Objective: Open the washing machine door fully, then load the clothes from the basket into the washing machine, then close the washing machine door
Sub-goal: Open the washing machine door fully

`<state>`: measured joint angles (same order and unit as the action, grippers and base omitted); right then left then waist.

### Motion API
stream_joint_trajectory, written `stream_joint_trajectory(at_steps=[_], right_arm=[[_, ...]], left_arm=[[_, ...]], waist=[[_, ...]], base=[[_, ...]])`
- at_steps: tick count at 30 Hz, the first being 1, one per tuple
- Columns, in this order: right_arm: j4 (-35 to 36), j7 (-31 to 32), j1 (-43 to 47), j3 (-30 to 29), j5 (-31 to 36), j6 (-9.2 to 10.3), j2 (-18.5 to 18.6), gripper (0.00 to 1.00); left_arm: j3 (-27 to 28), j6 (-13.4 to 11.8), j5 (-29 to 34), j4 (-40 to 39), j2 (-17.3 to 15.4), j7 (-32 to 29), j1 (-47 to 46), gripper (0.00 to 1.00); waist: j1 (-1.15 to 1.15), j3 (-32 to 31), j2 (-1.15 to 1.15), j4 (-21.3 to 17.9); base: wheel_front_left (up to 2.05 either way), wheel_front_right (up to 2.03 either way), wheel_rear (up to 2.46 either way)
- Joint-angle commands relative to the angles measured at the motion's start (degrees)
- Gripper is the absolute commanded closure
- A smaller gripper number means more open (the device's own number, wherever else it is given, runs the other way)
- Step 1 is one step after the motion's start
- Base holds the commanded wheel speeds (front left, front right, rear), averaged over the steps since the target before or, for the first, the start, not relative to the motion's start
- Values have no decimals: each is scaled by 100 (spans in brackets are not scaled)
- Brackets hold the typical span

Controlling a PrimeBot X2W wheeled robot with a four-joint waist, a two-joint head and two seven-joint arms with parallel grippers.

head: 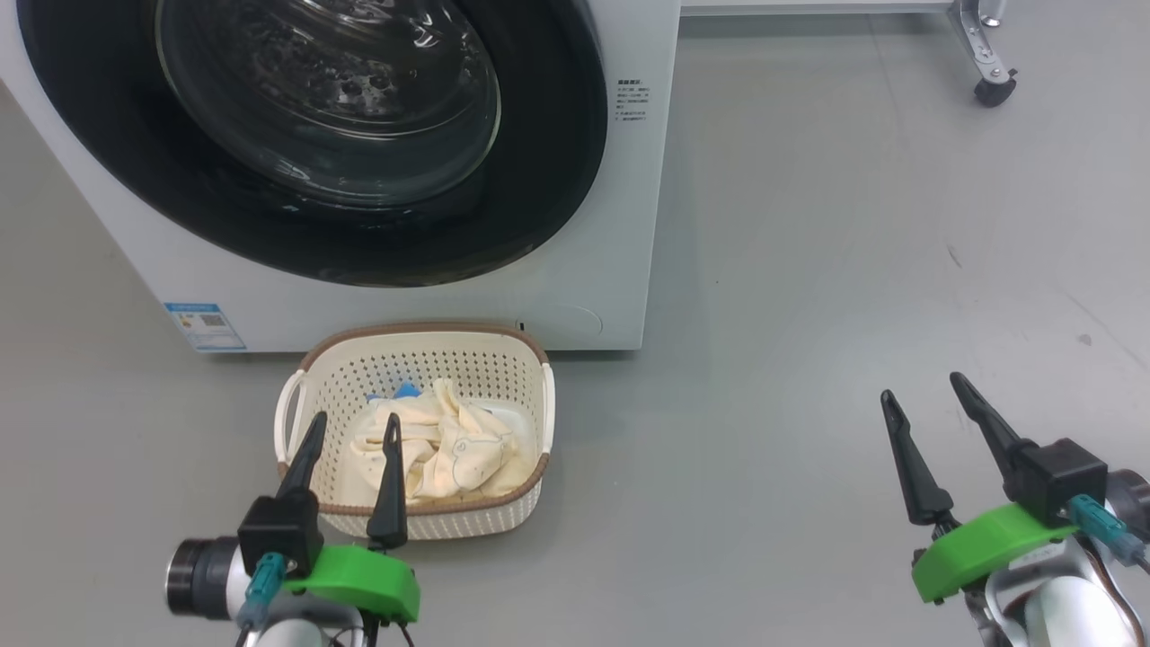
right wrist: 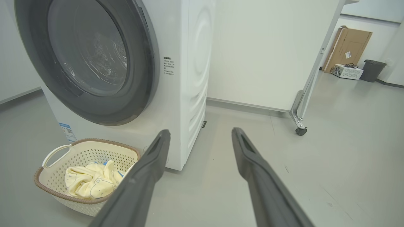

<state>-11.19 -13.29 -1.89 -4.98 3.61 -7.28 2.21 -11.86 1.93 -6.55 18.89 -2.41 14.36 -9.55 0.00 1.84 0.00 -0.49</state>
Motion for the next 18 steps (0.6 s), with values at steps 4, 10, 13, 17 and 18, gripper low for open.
stream_joint_trajectory(at_steps=[4, 10, 13, 17, 18], right_arm=[[197, -74, -317, 110, -18, -21, 66, 0], [207, -70, -389, 67, -59, -21, 66, 0], [199, -65, -452, 18, -209, -21, 66, 0], [120, -25, -625, -58, -786, -21, 66, 0], [105, -19, -686, -87, -956, -21, 66, 0]], left_arm=[[185, -41, 87, -229, -78, 63, -273, 0], [166, -64, 104, -296, -74, 63, -307, 0], [155, -78, 101, -348, -71, 63, -337, 0], [141, -96, 88, -420, -66, 63, -385, 0], [132, -98, 86, -437, -65, 63, -404, 0]], waist=[[0, 45, 0, 8], [0, 149, 0, 29], [0, 234, 0, 48], [0, 379, 0, 70], [0, 428, 0, 81]], base=[[0, 0, 0], [0, 0, 0], [0, 0, 0], [0, 0, 0], [0, 0, 0]])
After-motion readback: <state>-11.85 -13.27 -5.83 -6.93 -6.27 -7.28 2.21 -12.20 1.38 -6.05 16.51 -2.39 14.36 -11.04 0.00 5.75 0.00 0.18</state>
